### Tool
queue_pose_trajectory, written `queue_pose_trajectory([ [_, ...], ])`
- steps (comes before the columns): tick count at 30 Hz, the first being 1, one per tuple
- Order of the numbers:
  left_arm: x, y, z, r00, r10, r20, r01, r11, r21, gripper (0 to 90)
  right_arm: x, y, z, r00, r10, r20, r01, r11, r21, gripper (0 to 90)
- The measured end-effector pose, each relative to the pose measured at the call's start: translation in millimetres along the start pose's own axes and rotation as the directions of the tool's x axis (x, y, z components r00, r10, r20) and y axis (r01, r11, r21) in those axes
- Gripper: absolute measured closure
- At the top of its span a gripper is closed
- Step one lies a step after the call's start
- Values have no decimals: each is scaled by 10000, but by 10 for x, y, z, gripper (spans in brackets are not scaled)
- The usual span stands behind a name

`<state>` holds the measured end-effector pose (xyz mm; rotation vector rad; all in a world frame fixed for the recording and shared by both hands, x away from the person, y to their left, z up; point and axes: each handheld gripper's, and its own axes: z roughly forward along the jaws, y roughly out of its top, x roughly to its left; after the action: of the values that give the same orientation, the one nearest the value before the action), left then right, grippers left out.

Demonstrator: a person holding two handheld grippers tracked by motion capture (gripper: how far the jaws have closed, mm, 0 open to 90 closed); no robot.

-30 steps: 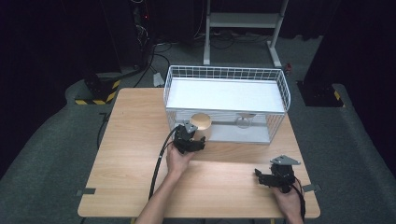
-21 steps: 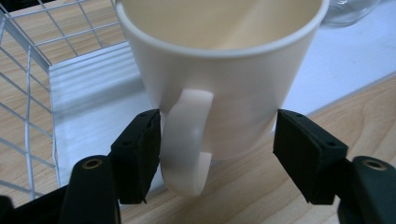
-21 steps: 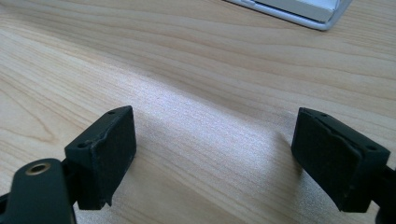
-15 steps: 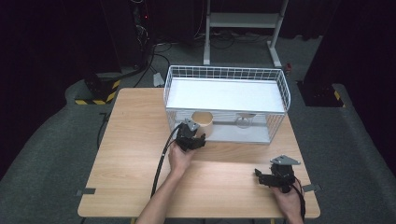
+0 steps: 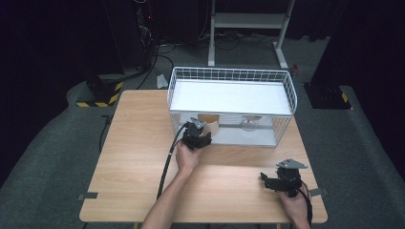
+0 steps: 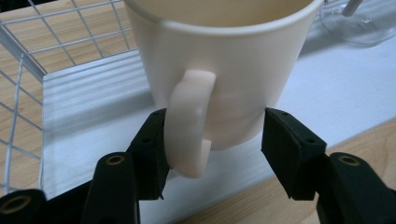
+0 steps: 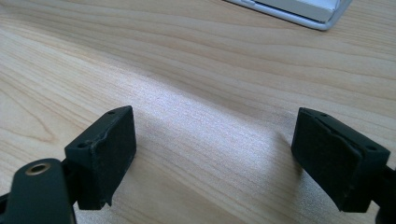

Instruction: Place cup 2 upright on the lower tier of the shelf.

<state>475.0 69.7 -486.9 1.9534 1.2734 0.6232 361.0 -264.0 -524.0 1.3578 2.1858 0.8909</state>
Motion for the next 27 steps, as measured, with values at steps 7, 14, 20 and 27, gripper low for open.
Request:
queue_pose_trajectory([
  [7,2,12,71,9999,65,-132,-64,9999,109,461,0,0,0,10000,1,2,-1,10000,-1,142],
  [14,-8,55,133,9993,-203,-304,208,9997,136,474,1,0,1,10000,14,1,-14,10000,-8,142],
  [20,3,75,182,9994,-246,-230,251,9994,219,489,1,0,0,10000,16,0,-16,10000,-7,143],
  [27,38,96,255,9994,38,-335,-23,9990,456,498,1,0,0,10000,15,-1,-15,10000,-7,143],
])
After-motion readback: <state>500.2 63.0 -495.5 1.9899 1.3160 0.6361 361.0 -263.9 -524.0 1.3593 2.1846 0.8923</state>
